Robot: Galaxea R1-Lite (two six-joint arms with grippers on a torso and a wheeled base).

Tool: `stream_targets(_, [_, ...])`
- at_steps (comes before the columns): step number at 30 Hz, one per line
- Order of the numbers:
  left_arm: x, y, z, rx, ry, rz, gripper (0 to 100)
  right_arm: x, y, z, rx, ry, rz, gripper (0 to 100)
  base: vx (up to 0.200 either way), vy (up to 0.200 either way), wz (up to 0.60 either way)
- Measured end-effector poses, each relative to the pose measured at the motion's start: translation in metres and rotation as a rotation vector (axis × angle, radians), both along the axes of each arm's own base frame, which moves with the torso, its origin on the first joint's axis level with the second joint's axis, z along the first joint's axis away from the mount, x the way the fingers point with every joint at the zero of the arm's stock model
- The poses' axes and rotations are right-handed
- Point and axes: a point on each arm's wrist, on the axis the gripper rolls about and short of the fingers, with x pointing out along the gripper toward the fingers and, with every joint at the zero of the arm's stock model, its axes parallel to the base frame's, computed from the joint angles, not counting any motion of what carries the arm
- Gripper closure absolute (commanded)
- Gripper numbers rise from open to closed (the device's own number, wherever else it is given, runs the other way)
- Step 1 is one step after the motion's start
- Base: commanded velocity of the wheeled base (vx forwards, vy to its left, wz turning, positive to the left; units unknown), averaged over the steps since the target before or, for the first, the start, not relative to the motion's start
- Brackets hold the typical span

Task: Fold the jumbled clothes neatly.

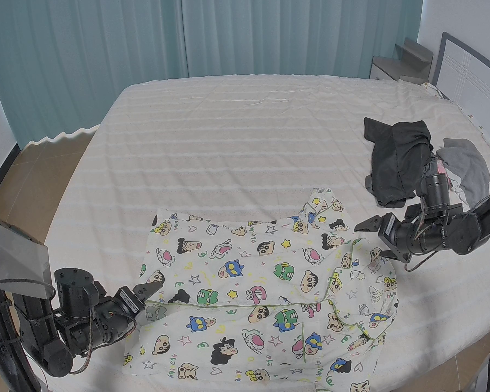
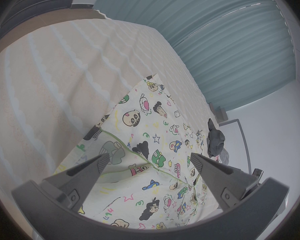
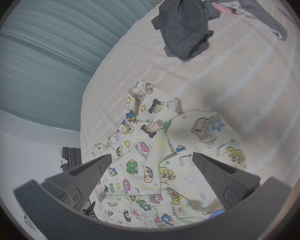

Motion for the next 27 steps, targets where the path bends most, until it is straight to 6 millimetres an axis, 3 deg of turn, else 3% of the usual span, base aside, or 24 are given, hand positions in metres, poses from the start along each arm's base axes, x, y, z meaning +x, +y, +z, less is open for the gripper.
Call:
stream_targets(4, [0.000,0.001,-0.001,0.001,0.004,0.004,0,0.014,0.014,-0.010,0.009,0.016,0.007,0,0.000,0.000,0.00])
stream_targets(10, [0.001,0.003,-0.002,0.002,0.006,0.017,0,0.036,0.023,-0.041,-0.036,0.039,-0.034,0,0.000,0.000,0.00])
stream_targets(17, [0.004,0.006,-0.001,0.003,-0.002,0.033,0,0.059,0.026,-0.054,-0.005,-0.121,-0.067,0,0.000,0.000,0.00])
stream_targets(22, [0.011,0.008,0.002,0.016,-0.039,0.048,0,0.049,0.025,-0.061,0.006,-0.147,-0.069,0,0.000,0.000,0.00])
stream_targets(27, [0.020,0.009,0.006,0.088,-0.100,0.019,0,0.024,0.021,-0.053,0.012,-0.124,-0.072,0,0.000,0.000,0.00])
